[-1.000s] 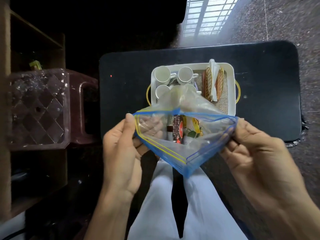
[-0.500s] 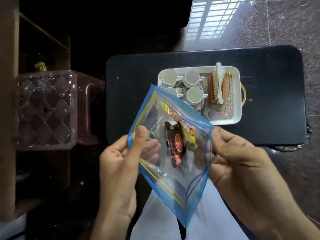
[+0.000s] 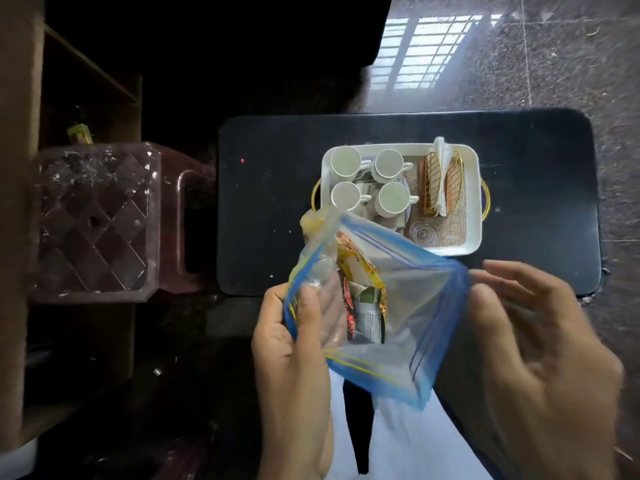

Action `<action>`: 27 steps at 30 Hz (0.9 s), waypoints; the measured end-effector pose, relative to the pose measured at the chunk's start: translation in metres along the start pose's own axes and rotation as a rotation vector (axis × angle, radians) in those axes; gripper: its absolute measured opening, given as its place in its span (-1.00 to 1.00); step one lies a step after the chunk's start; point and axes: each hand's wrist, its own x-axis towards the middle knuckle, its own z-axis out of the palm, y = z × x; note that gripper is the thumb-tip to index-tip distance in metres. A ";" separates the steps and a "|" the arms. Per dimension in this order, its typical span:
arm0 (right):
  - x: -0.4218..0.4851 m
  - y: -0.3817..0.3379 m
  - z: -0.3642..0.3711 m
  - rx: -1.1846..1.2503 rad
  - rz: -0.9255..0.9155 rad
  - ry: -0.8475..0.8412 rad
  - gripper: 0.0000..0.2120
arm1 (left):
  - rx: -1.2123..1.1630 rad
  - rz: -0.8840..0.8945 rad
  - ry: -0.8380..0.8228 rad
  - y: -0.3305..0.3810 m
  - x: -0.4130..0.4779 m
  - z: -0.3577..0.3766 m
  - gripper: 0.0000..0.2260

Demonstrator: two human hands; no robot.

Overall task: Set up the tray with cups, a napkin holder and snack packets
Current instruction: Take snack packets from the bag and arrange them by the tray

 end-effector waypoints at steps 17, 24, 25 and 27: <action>0.063 0.036 0.108 -0.877 -0.298 -0.610 -0.73 | -0.022 -0.060 -0.163 -0.015 -0.003 0.015 -0.76; 0.073 0.063 0.079 -0.525 -0.134 -0.720 -0.82 | 0.024 -0.066 -0.095 -0.045 -0.011 0.046 -0.73; 0.072 0.060 0.070 -0.518 -0.152 -0.739 -0.83 | 0.046 -0.053 -0.082 -0.050 -0.013 0.051 -0.71; 0.067 0.052 0.047 -0.541 -0.180 -0.788 -0.86 | 0.089 -0.029 -0.032 -0.057 -0.019 0.062 -0.67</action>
